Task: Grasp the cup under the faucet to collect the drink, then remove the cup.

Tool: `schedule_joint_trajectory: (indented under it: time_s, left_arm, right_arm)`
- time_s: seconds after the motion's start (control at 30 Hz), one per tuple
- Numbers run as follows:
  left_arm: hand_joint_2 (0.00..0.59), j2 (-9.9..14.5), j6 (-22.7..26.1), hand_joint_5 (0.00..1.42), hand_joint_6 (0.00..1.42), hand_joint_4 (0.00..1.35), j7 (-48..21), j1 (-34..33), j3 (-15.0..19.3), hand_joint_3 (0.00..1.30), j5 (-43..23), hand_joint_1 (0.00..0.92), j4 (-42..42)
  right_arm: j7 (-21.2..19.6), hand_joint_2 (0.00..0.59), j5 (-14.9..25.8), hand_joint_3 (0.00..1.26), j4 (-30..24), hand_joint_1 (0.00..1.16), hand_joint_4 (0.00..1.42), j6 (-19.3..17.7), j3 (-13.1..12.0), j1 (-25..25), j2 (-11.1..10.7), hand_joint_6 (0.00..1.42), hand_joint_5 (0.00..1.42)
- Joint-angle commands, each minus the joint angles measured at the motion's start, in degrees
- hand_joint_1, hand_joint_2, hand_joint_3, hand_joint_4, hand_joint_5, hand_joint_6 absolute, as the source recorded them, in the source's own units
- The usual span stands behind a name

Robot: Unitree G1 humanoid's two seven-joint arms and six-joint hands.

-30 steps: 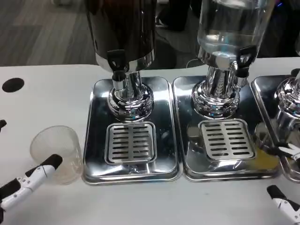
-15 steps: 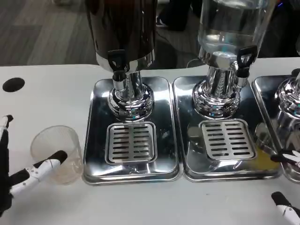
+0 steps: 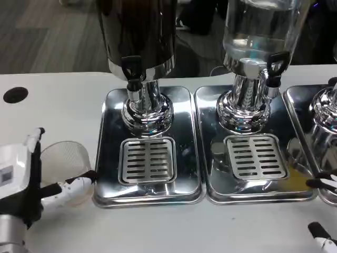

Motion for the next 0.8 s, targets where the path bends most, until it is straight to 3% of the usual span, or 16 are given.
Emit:
schedule_joint_trajectory:
  time_s: [0.03, 0.13, 0.37, 0.8]
  left_arm:
    - [0.054, 1.2, 1.39, 0.42, 0.72, 0.12, -1.31, -2.13, -2.47, 0.1, 1.98, 0.26, 1.57]
    - [0.057, 1.17, 2.14, 0.44, 0.73, 0.14, -1.62, -3.36, -3.93, 0.1, 2.7, 0.277, 2.18]
    - [0.078, 1.25, 2.91, 0.61, 0.85, 0.35, -0.73, -4.3, -5.25, 0.29, 3.08, 0.348, 2.66]
    - [0.099, 1.43, 1.37, 0.81, 1.04, 0.5, 4.98, -3.72, -4.17, 0.43, -0.1, 0.365, 4.81]
  right_arm:
    - [0.63, 0.331, 1.24, 0.28, 0.57, 0.7, 0.15, -1.37, -0.79, -0.02, -0.64, 0.06, 0.17]
    - [0.93, 0.331, 1.51, 0.28, 0.82, 0.7, 0.15, -1.73, -1.0, -0.22, -0.76, 0.06, 0.17]
    - [1.42, 0.339, 2.45, 0.28, 2.2, 0.7, 0.15, -2.32, -1.09, -1.26, -0.92, 0.08, 0.17]
    - [2.02, 0.334, 0.85, 0.28, 2.58, 0.7, 0.15, -1.21, 0.4, -3.07, -0.26, 0.08, 0.17]
